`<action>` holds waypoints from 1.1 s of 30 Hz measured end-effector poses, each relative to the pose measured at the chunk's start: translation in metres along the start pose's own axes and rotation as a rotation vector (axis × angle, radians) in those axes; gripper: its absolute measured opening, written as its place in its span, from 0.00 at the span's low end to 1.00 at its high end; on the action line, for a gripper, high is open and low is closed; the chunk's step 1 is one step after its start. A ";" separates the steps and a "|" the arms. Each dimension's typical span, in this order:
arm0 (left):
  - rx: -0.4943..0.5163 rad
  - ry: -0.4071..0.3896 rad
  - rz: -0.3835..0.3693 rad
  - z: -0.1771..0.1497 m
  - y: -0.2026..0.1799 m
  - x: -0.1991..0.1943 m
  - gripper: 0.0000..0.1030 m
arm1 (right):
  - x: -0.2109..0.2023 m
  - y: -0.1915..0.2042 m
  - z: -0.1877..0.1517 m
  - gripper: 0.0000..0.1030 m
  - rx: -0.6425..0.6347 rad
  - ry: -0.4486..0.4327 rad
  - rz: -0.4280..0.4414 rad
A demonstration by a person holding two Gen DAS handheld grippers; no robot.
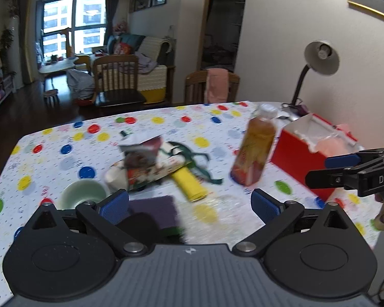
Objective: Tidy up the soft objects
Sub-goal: 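Withdraw both tools from the box back over the table, then grasp the black face mask with the left gripper while the right grasps the bubble wrap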
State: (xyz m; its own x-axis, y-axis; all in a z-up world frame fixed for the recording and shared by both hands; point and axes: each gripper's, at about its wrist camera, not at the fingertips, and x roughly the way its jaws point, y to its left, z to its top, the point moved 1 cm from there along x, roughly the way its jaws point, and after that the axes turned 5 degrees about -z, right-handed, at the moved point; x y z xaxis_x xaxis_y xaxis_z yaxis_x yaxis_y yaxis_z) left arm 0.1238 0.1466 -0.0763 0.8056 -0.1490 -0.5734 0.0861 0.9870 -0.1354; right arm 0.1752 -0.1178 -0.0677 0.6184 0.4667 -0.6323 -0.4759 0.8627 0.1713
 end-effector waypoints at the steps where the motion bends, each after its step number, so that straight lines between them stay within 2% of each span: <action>1: -0.001 0.003 0.015 -0.006 0.004 0.001 1.00 | 0.005 0.004 -0.003 1.00 -0.005 0.007 0.000; 4: -0.016 0.039 0.039 -0.021 0.020 0.009 1.00 | 0.019 0.014 -0.013 1.00 -0.030 0.028 -0.021; 10: -0.127 0.086 0.077 -0.049 0.057 0.026 1.00 | 0.043 0.032 -0.033 1.00 -0.051 0.076 -0.010; 14: -0.162 0.127 0.071 -0.066 0.068 0.039 1.00 | 0.060 0.046 -0.042 1.00 -0.105 0.108 0.007; 24: -0.266 0.237 0.039 -0.094 0.079 0.070 1.00 | 0.093 0.080 -0.070 1.00 -0.266 0.203 0.033; 33: -0.271 0.267 0.027 -0.096 0.075 0.086 0.99 | 0.120 0.091 -0.081 0.99 -0.322 0.245 -0.001</action>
State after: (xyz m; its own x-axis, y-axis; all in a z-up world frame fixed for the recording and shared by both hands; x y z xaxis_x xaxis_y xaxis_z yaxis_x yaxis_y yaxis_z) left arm 0.1434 0.2026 -0.2134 0.6212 -0.1688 -0.7653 -0.1201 0.9445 -0.3059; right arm 0.1549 0.0011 -0.1894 0.4704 0.3719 -0.8002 -0.6709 0.7399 -0.0505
